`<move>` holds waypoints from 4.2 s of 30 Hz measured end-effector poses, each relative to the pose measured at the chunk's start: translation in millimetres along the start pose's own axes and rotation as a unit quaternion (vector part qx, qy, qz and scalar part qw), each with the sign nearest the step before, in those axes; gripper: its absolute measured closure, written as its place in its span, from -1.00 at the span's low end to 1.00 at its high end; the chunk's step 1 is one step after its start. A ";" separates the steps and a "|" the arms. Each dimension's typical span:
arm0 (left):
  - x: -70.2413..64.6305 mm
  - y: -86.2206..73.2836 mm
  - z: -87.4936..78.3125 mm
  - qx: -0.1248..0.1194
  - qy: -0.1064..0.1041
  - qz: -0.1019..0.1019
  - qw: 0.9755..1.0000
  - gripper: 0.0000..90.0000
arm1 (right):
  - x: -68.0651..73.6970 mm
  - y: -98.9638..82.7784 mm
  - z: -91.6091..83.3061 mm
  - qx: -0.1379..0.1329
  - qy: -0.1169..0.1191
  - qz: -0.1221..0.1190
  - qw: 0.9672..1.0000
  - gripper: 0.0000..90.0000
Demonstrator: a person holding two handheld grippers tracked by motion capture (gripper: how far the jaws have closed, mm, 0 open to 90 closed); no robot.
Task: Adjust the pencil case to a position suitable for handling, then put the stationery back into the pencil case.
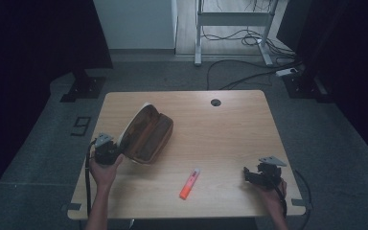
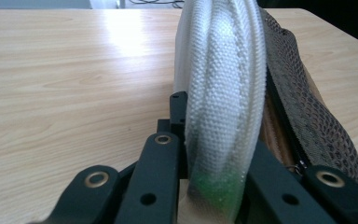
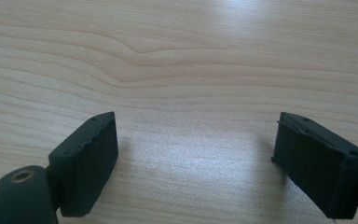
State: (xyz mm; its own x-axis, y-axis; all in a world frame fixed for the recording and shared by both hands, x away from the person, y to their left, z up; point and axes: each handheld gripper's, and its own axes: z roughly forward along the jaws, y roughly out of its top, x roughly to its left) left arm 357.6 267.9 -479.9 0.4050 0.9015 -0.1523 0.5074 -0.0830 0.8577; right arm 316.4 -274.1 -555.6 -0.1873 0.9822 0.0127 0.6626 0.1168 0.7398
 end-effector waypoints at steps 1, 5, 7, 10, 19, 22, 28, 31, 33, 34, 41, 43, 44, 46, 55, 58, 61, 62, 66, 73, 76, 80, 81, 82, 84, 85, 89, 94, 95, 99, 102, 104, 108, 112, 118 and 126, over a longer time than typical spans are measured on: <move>-2.3 0.5 1.9 0.001 -0.007 0.005 1.000 0.91 | 0.1 0.1 0.0 0.000 0.000 0.001 1.000 -0.70; -4.7 -0.1 5.6 0.006 -0.014 0.010 1.000 0.91 | 0.0 0.0 0.0 0.000 0.000 0.000 1.000 -0.70; -6.3 -0.8 8.5 0.010 -0.019 0.012 1.000 0.91 | 0.0 0.0 0.0 0.000 0.000 0.000 1.000 -0.70; -9.4 -1.8 13.2 0.016 -0.024 0.021 0.999 0.91 | 0.0 0.0 0.0 0.000 0.000 0.000 1.000 -0.70; -20.5 -4.0 26.7 0.032 -0.036 0.045 0.998 0.91 | 0.0 0.0 0.0 0.000 0.000 0.000 1.000 -0.70; -23.2 -4.8 30.9 0.036 -0.040 0.050 0.997 0.91 | 0.0 0.0 0.0 0.000 0.000 0.000 1.000 -0.70; -27.5 -6.5 38.5 0.043 -0.047 0.056 0.996 0.91 | 0.1 0.0 0.0 0.000 0.000 0.001 1.000 -0.70; -29.6 -8.6 44.5 0.053 -0.051 0.061 0.995 0.91 | 0.1 0.0 0.0 0.000 0.000 0.001 1.000 -0.70; -30.1 -9.5 46.5 0.055 -0.051 0.061 0.995 0.91 | 0.0 0.0 0.0 0.000 0.000 0.000 1.000 -0.70; -30.1 -10.1 47.8 0.057 -0.054 0.060 0.995 0.91 | 0.0 0.0 0.0 0.000 0.000 0.000 1.000 -0.70; -29.3 -12.0 51.9 0.059 -0.060 0.064 0.994 0.89 | 0.1 0.0 0.0 0.000 0.000 0.001 1.000 -0.70; -29.2 -12.7 52.1 0.059 -0.058 0.069 0.994 0.88 | 0.0 0.0 0.0 0.000 0.000 0.000 1.000 -0.70; -29.0 -13.1 52.3 0.061 -0.057 0.071 0.994 0.86 | 0.1 0.0 0.0 0.000 0.000 0.001 1.000 -0.70; -28.1 -14.8 53.1 0.064 -0.054 0.073 0.994 0.83 | 0.0 0.0 0.0 0.000 0.000 0.000 1.000 -0.70; -31.3 -16.1 50.7 0.050 -0.026 0.081 0.995 -0.02 | 0.0 0.0 0.0 0.000 0.000 0.000 1.000 -0.70; -32.1 -15.8 46.8 0.048 -0.015 0.084 0.995 -0.25 | 0.1 0.0 0.0 0.000 0.000 0.000 1.000 -0.70; -30.3 -16.4 40.6 0.034 -0.013 0.075 0.997 -0.41 | 0.0 0.0 0.0 0.000 0.000 0.000 1.000 -0.70; -29.7 -16.4 38.5 0.033 -0.015 0.073 0.997 -0.44 | 0.0 0.0 0.0 0.000 0.000 0.000 1.000 -0.70; -30.5 -16.1 28.8 0.026 -0.014 0.080 0.996 -0.48 | 0.1 0.0 0.0 0.000 0.000 0.000 1.000 -0.70; -33.6 -21.1 15.1 0.026 -0.005 0.086 0.996 -0.50 | 0.1 -0.1 0.0 0.000 0.000 0.000 1.000 -0.70; -34.3 -24.3 9.4 0.027 -0.004 0.088 0.996 -0.51 | 0.1 -0.1 -0.1 0.000 0.000 0.000 1.000 -0.70; -34.5 -28.4 0.3 0.020 -0.009 0.079 0.997 -0.51 | 0.1 -0.1 -0.1 0.000 0.000 0.000 1.000 -0.70; -34.9 -29.6 -1.7 0.019 -0.011 0.077 0.997 -0.50 | 0.1 -0.1 -0.1 0.000 -0.001 0.000 1.000 -0.70; -35.5 -30.8 -3.5 0.019 -0.014 0.075 0.997 -0.50 | 0.1 0.0 0.0 0.000 -0.001 -0.001 1.000 -0.70; -37.4 -33.7 -6.5 0.017 -0.016 0.073 0.997 -0.48 | 0.1 -0.1 -0.1 0.000 -0.001 0.000 1.000 -0.70; -38.3 -35.4 -7.8 0.017 -0.018 0.073 0.997 -0.48 | 0.1 -0.1 -0.1 0.000 -0.001 0.000 1.000 -0.70; -42.8 -40.9 -8.9 0.027 -0.023 0.077 0.996 -0.45 | 0.1 -0.1 -0.1 0.000 -0.001 0.000 1.000 -0.70; -46.8 -43.2 -12.9 0.027 -0.027 0.076 0.996 -0.42 | 0.1 0.0 -0.1 0.000 0.000 0.000 1.000 -0.70; -47.8 -43.7 -14.0 0.027 -0.029 0.076 0.996 -0.41 | 0.1 0.0 0.0 0.000 0.000 0.000 1.000 -0.70; -52.3 -45.6 -16.5 0.026 -0.037 0.075 0.996 -0.39 | 0.1 0.0 0.0 0.000 0.000 0.000 1.000 -0.70; -56.8 -46.9 -16.0 0.028 -0.041 0.077 0.996 -0.38 | 0.1 0.0 0.0 0.000 -0.001 0.000 1.000 -0.70; -61.3 -47.3 -15.5 0.029 -0.045 0.081 0.995 -0.38 | 0.1 0.0 0.0 0.000 0.000 0.000 1.000 -0.70; -72.3 -47.0 -13.7 0.032 -0.055 0.090 0.994 -0.38 | 0.1 0.0 0.0 0.000 0.000 0.000 1.000 -0.70; -83.1 -47.2 -9.7 0.037 -0.065 0.098 0.992 -0.38 | 0.1 0.0 0.0 0.000 0.000 0.001 1.000 -0.70; -93.8 -49.5 -2.6 0.048 -0.074 0.104 0.991 -0.37 | 0.0 0.0 0.0 0.000 0.000 0.000 1.000 -0.70; -109.0 -52.3 5.2 0.058 -0.081 0.106 0.989 -0.35 | 0.0 0.0 0.0 0.000 0.000 0.000 1.000 -0.70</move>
State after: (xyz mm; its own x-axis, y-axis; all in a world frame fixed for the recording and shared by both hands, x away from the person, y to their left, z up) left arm 290.9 171.8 -510.8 0.6235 0.7796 -0.0587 0.4776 -0.3204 0.8181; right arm 316.4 -274.1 -555.6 -0.1875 0.9822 0.0120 0.6628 0.1175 0.7396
